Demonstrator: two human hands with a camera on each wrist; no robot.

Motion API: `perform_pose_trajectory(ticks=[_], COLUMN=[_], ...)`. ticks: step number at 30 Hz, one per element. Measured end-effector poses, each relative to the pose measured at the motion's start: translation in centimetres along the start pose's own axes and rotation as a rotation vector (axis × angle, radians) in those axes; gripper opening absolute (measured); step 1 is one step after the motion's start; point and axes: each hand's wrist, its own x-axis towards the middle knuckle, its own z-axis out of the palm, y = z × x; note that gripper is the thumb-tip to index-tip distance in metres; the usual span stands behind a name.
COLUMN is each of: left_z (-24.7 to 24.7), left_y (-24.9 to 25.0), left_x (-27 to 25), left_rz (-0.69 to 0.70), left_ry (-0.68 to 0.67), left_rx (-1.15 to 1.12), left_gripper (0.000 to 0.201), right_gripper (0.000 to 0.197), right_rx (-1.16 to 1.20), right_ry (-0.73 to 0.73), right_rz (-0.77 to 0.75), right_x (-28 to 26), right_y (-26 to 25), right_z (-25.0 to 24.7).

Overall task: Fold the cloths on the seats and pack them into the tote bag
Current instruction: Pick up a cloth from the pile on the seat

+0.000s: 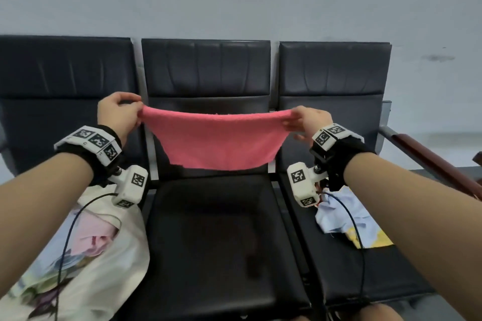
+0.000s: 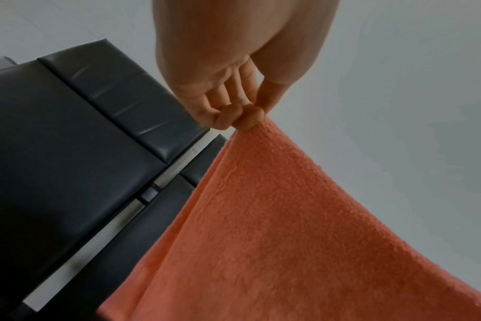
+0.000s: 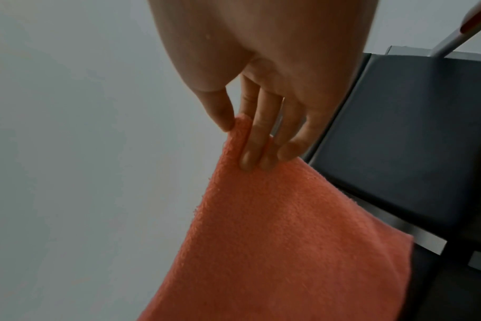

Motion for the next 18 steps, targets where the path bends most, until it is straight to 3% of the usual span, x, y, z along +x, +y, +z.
perform_pose_trajectory(ticks=[4, 8, 12, 15, 18], left_z=[-0.9, -1.4, -2.1, -2.8, -3.3], left_y=[-6.3, -13.9, -20.3, -23.5, -23.4], left_x=[-2.9, -8.4, -15.6, -18.9, -20.7], left_rz=[-0.051, -0.172, -0.405, -0.601, -0.687], left_ry=[-0.043, -0.150, -0.277, -0.375, -0.444], left_rx=[0.115, 0.241, 0.356, 0.365, 0.341], left_gripper=[0.017, 0.013, 0.015, 0.018, 0.018], right_gripper=[0.015, 0.022, 0.022, 0.008, 0.007], right_rx=[-0.192, -0.447, -0.552, -0.580, -0.570], right_ry=[0.035, -0.032, -0.141, -0.193, -0.223], right_rz=[0.105, 0.303, 0.530, 0.612, 0.606], right_x=[-1.3, -3.1, -5.7, -7.6, -8.6], right_y=[6.2, 15.1, 23.1, 25.7, 26.2], right_z=[-0.1, -1.3, -3.0, -3.8, -4.1])
